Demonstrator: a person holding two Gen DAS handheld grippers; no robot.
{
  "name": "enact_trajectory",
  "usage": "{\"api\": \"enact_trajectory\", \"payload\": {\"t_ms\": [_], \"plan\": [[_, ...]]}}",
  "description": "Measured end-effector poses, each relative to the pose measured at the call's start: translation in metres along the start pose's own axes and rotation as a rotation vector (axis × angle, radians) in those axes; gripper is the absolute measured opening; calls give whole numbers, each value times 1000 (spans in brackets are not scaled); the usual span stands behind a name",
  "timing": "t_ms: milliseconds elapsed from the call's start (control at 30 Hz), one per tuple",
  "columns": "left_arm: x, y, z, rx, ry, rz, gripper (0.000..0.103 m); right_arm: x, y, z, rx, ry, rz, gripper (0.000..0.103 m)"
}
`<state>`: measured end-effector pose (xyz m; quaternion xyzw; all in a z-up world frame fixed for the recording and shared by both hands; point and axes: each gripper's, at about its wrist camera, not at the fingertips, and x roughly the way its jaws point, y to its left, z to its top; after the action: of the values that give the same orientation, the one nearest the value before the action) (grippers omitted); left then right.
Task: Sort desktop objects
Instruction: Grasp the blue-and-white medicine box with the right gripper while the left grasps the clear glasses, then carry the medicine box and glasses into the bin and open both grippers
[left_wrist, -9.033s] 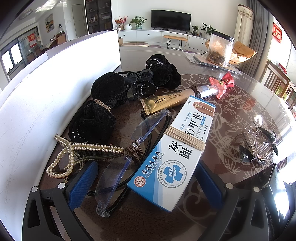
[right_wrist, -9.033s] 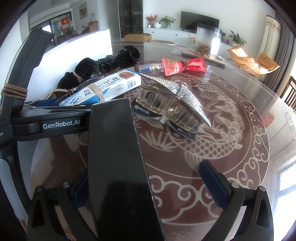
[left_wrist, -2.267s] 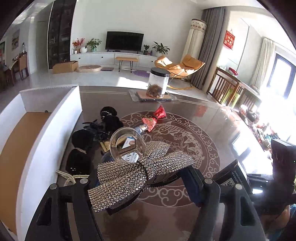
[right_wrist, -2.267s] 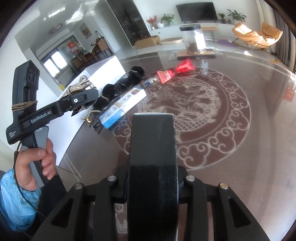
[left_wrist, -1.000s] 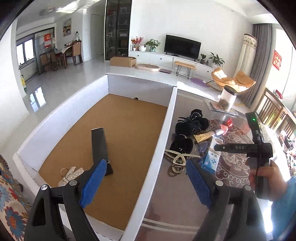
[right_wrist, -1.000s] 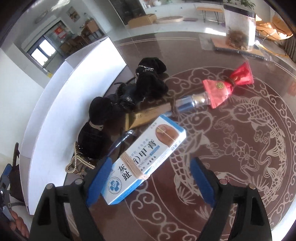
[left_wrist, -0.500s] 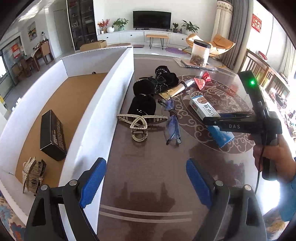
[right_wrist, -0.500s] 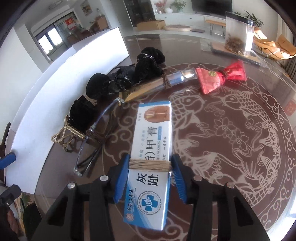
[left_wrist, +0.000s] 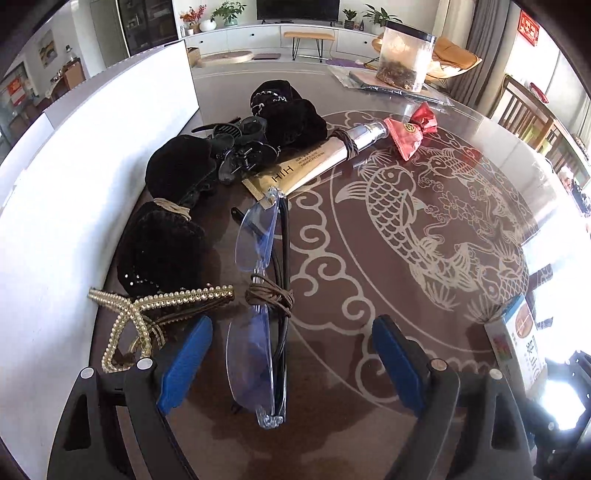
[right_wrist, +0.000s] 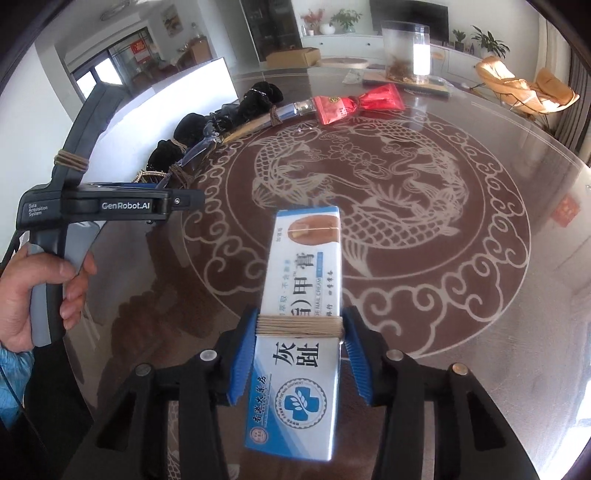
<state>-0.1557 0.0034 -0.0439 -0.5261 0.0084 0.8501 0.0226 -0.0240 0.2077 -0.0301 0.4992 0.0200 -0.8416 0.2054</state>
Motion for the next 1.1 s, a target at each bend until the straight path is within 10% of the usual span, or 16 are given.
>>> {"api": "enact_trajectory", "payload": {"t_ms": [33,133,467,767,1100], "plan": [[0,0,0,5,-20,-11,84,0,-1,-1,0,-2,-1,47],[-12,-1,-9,46,-76,-17,27,-2,1,-4,-15,5,-16,47],[-83,16,-102,94,-95,-158,26,-13,3,-23,-110,50,-67,46],[-158,51,-101,-15,-244,-205,26,-44,2,-1,10,9,65,46],[-210,209,-69,-203,-308,36,26,-45,132,125,-93,-97,322,46]]}}
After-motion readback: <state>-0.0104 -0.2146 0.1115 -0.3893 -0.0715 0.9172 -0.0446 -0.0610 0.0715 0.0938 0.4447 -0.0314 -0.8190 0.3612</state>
